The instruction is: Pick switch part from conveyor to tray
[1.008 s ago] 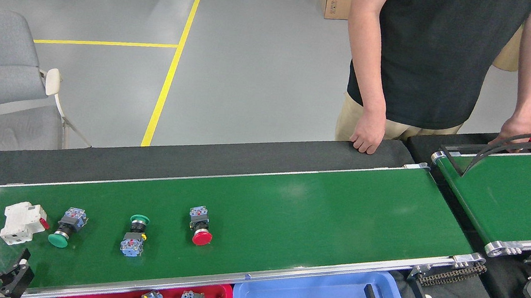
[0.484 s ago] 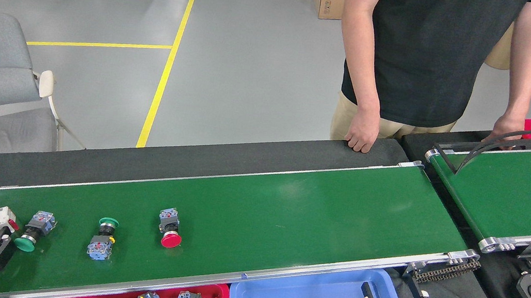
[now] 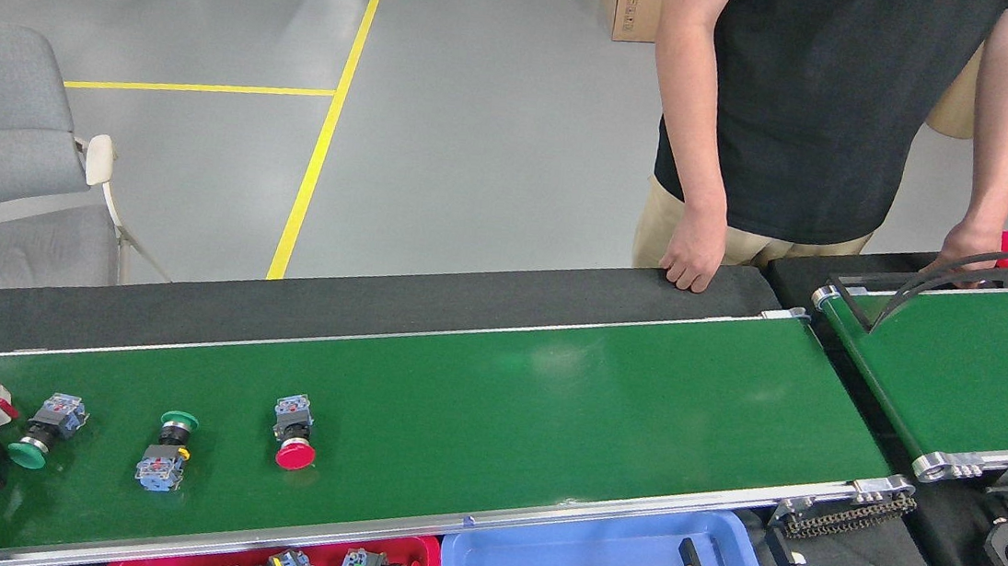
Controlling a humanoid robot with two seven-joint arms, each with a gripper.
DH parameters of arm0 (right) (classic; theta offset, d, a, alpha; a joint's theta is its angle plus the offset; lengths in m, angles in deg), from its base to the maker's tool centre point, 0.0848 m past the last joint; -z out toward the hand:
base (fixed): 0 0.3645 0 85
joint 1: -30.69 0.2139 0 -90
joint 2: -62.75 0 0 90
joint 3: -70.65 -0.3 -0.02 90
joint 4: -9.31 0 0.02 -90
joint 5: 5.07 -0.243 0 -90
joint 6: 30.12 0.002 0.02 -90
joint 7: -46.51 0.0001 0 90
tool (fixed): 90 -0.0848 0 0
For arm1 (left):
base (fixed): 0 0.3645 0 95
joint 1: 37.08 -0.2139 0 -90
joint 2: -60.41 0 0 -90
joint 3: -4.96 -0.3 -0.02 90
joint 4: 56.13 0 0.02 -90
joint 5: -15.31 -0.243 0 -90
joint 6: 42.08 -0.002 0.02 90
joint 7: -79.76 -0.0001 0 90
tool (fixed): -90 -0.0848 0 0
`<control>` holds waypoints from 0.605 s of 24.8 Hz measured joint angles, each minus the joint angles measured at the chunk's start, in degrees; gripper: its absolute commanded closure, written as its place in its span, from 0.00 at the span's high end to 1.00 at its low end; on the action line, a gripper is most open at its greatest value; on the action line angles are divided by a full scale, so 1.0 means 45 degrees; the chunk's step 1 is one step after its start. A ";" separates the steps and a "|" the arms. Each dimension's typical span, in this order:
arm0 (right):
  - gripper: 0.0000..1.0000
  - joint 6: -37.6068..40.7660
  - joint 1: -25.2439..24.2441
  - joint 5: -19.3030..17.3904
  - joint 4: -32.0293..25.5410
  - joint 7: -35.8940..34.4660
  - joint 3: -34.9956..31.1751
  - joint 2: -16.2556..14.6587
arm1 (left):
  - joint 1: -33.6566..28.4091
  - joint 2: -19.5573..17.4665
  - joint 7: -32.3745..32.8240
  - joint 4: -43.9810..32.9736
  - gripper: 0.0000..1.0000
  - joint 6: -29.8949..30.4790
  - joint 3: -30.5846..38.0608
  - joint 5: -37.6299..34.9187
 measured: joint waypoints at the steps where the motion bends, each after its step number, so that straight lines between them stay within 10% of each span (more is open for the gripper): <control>1: 0.99 0.0021 0.0000 0.0000 0.0000 0.0000 0.0000 0.0001 | -0.0027 0.0107 -0.0002 -0.0287 0.11 0.0082 -0.0140 0.0104; 15: 0.99 -0.0103 0.0000 -0.0005 -0.0026 0.0003 -0.0320 0.0002 | -0.4480 0.3218 0.0591 -1.0609 0.14 0.1292 -0.5884 0.0776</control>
